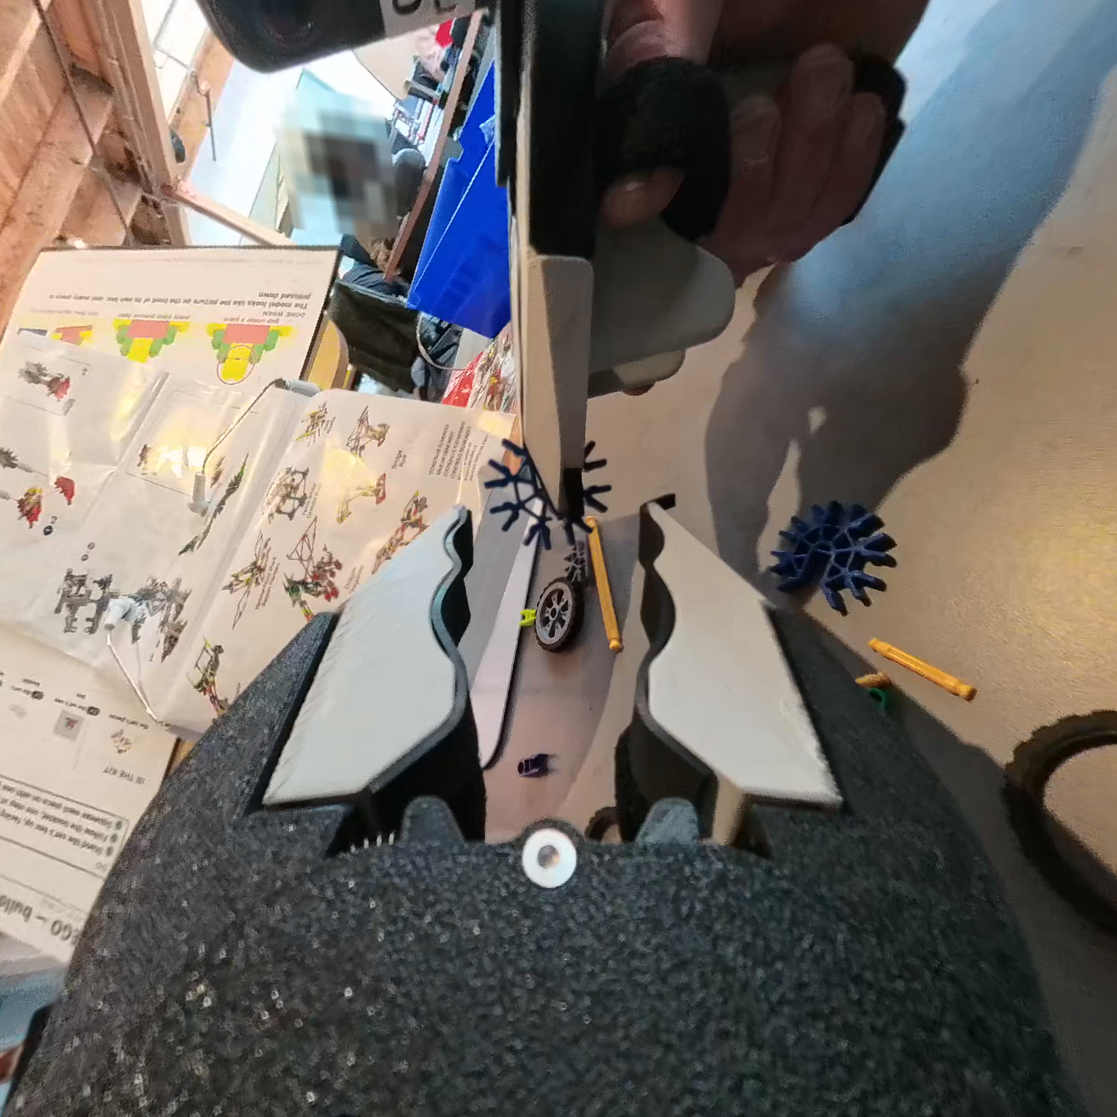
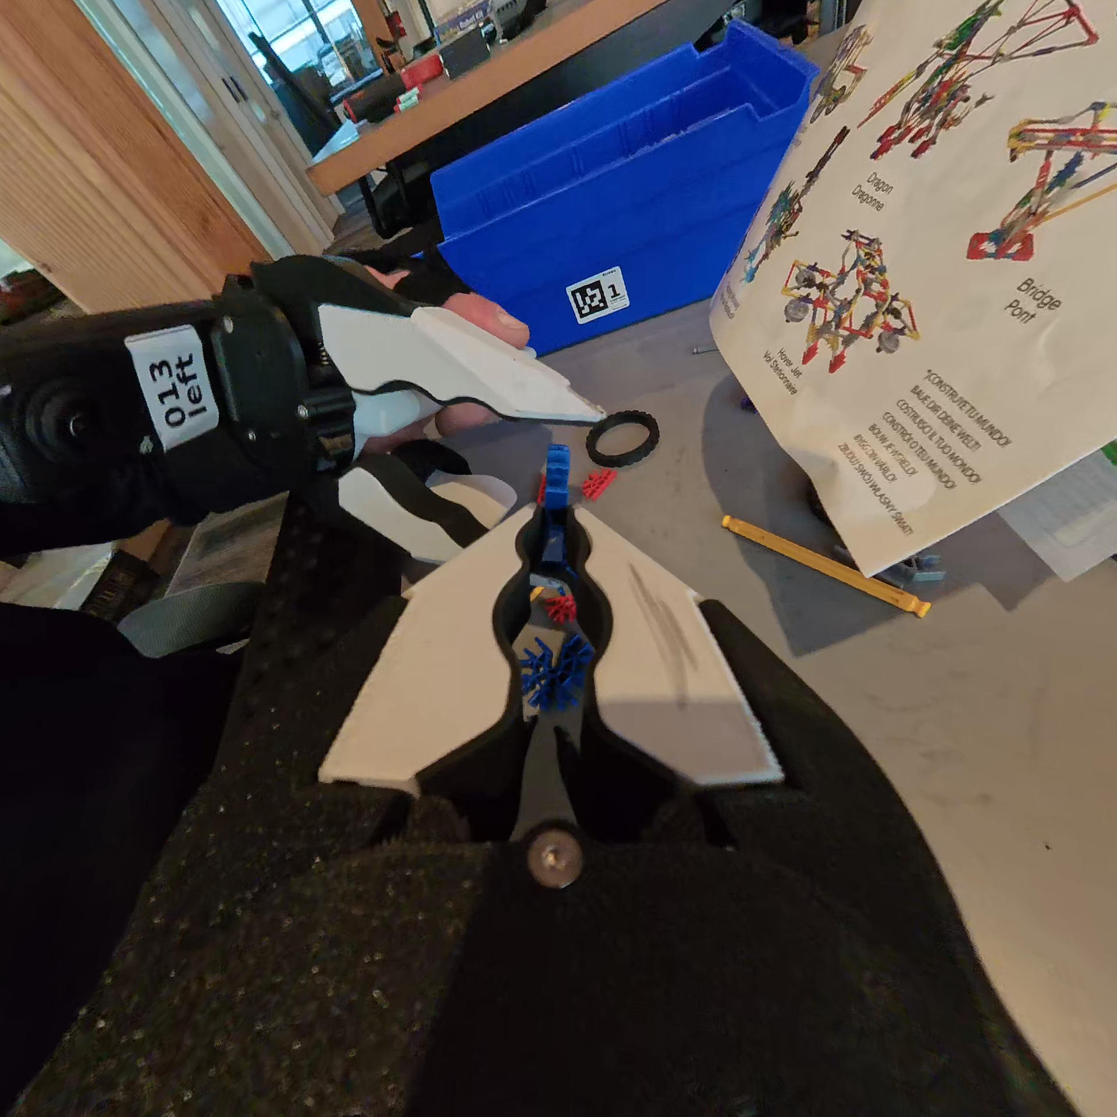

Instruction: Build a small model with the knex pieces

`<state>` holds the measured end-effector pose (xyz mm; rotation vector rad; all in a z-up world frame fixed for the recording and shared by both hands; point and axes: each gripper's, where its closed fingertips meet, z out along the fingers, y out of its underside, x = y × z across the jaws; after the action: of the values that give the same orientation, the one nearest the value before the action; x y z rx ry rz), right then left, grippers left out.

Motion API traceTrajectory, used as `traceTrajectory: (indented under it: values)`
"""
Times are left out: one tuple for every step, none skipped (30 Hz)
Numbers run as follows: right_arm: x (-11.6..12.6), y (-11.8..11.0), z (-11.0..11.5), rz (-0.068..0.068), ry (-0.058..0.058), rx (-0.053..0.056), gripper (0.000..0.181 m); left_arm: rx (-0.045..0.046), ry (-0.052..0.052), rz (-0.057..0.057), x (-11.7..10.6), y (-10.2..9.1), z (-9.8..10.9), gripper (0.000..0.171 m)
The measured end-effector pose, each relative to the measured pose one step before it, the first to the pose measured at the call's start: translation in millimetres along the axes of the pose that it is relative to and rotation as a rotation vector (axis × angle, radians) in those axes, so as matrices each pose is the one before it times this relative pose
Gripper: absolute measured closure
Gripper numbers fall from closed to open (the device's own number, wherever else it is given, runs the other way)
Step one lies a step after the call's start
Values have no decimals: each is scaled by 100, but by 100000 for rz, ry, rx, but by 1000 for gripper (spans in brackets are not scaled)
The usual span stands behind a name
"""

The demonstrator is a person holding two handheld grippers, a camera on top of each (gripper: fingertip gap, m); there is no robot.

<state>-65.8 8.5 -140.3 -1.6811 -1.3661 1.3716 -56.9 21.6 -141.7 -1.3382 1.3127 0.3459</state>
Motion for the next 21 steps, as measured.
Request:
traceTrajectory:
  values:
    - [-13, -77, 93, 931, -17, 584, 176, -1123, -731, 551, -31, 33, 135, 118]
    - [-64, -110, 75, 865, -258, 701, 176, -863, -1330, 325, -118, 11, 110, 121]
    - [-4, -153, 47, 581, 185, 945, 176, -985, -1140, 13, -105, 42, 110, 125]
    - [87, -157, 10, 324, 928, 905, 176, -1258, -1361, -364, -164, 87, 103, 125]
    - [28, -65, 9, 167, 498, 352, 176, -245, -1501, -472, -212, -53, 26, 128]
    - [-55, -43, 32, 320, -8, 295, 176, -438, -1376, -336, -234, -8, 3, 132]
    - [22, -91, -2, 561, 299, 513, 176, -456, -750, -53, -104, 25, 12, 132]
    - [6, 2, 18, 178, 198, -35, 176, -133, -281, 146, 3, 2, 8, 132]
    - [-4, 75, 17, -210, 162, -436, 176, 85, 126, 588, 72, 19, -16, 132]
    - [-2, -13, 32, 98, 233, 125, 176, 86, -402, 732, -32, 17, -25, 133]
    - [-2, -30, 46, 390, 150, 211, 176, -155, 72, 377, -7, 48, -14, 133]
    - [8, -10, 7, -440, 276, -98, 174, 206, 656, -217, 56, 0, -29, 133]
    - [184, -98, -130, -963, 1514, 70, 164, -468, 343, -4, -1, 130, -29, 133]
    - [225, -181, -269, -1340, 1829, 399, 159, -569, 315, 657, -18, 205, -61, 133]
    - [130, -166, -380, -1958, 1320, 32, 157, -187, 665, 224, 6, 207, -144, 134]
    - [213, -44, -447, -3517, 2484, -900, 153, -481, 276, -487, -104, 296, -171, 134]
    - [331, 279, -429, -4723, 3828, -2476, 149, -826, -15, -941, -224, 385, -213, 134]
    - [-46, 796, -301, -4492, 1731, -4581, 145, -152, 920, -1664, -110, 333, -264, 134]
    - [-510, 1306, -87, -3705, -1005, -6268, 141, 670, 2675, -2078, 199, 262, -313, 134]
    - [-280, 1470, 142, -3674, 850, -6491, 135, -83, 1858, -2151, 182, 413, -271, 134]
    - [-294, 1456, 323, -3809, 1262, -6315, 128, -1075, 1083, -1343, 130, 560, -211, 134]
